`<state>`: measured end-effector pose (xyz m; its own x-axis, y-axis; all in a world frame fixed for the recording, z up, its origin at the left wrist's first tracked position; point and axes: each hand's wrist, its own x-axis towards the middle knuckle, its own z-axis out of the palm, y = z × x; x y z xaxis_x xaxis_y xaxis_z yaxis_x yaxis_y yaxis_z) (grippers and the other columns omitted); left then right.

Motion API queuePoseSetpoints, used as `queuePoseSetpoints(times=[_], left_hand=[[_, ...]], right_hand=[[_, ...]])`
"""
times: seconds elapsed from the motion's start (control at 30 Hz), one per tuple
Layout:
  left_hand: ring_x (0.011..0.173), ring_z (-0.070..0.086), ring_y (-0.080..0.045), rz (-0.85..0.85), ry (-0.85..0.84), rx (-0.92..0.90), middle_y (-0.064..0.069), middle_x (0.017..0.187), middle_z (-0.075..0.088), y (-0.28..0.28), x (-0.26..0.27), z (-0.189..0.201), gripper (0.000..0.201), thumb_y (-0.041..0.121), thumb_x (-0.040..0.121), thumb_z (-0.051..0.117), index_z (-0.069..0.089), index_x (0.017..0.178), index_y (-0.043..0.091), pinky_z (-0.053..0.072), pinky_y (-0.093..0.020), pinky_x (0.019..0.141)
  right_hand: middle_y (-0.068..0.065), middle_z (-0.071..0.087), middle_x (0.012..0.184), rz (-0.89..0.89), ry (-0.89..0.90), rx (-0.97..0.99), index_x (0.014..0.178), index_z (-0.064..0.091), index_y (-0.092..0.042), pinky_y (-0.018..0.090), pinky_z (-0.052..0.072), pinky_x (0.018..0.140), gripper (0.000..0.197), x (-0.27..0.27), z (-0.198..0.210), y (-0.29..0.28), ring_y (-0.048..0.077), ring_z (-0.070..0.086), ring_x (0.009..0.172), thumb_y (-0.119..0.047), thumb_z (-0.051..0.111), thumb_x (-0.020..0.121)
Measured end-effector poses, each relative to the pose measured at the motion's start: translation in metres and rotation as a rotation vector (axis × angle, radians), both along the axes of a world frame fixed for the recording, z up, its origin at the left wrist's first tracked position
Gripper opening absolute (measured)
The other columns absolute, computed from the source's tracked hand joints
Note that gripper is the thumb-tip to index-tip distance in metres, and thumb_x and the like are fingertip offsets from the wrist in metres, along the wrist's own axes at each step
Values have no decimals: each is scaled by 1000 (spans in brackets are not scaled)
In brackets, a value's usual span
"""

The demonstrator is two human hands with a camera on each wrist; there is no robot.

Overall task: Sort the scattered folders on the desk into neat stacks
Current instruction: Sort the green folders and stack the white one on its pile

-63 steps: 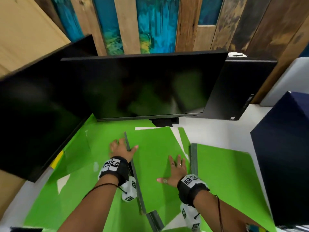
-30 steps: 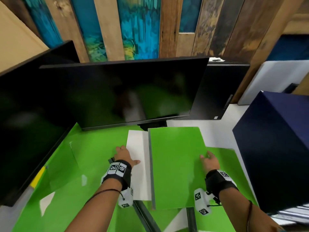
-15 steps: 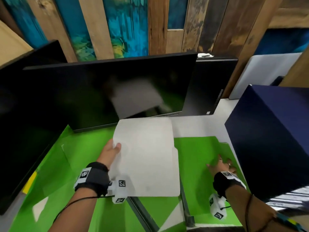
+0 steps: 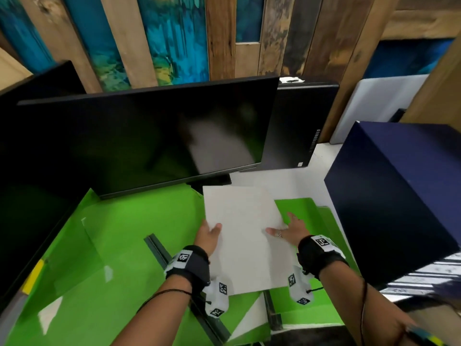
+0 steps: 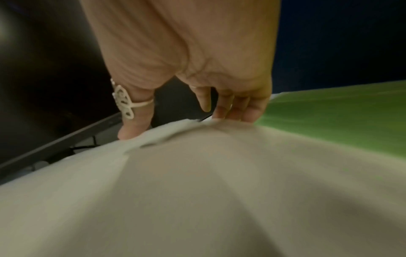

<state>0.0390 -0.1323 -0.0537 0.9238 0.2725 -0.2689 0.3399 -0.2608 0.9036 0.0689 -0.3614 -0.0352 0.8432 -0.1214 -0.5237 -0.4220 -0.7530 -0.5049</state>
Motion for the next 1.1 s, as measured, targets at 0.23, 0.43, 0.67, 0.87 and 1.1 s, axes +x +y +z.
queuePoseSetpoints(times=[0.23,0.43,0.67,0.87,1.1], left_hand=[[126,43,-29,-560,181,640,-19,131,50,-54,-10,-18,44,37,95,43,52,126,6,37,-33,105],[132,34,-28,-210,146,779,-10,142,36,40,-15,6,59,36,84,63,43,137,21,31,-38,112],[138,29,-31,-103,586,964,-10,151,27,157,-45,22,101,78,66,51,29,143,17,28,-55,110],[124,48,-32,-29,444,740,-16,138,47,163,-53,37,62,42,81,65,49,132,12,40,-44,106],[114,41,-16,87,-228,467,-7,117,43,117,-40,106,43,11,79,69,55,118,1,28,-35,114]], right_hand=[[18,10,155,40,160,-447,150,8,-22,44,24,115,79,-20,-26,-37,36,20,141,-46,51,89],[10,4,157,56,-15,-536,149,12,-25,43,24,114,66,-21,-21,-14,32,17,141,-20,42,90],[10,24,153,613,-197,-39,144,34,-15,26,23,115,69,-33,-21,87,22,27,141,-39,62,86],[14,-16,157,659,40,-147,151,-1,-18,47,7,120,124,-52,-33,121,34,-9,146,-83,52,59],[2,-5,160,443,-68,428,146,9,-45,56,2,118,124,-63,4,140,26,-9,147,-103,8,36]])
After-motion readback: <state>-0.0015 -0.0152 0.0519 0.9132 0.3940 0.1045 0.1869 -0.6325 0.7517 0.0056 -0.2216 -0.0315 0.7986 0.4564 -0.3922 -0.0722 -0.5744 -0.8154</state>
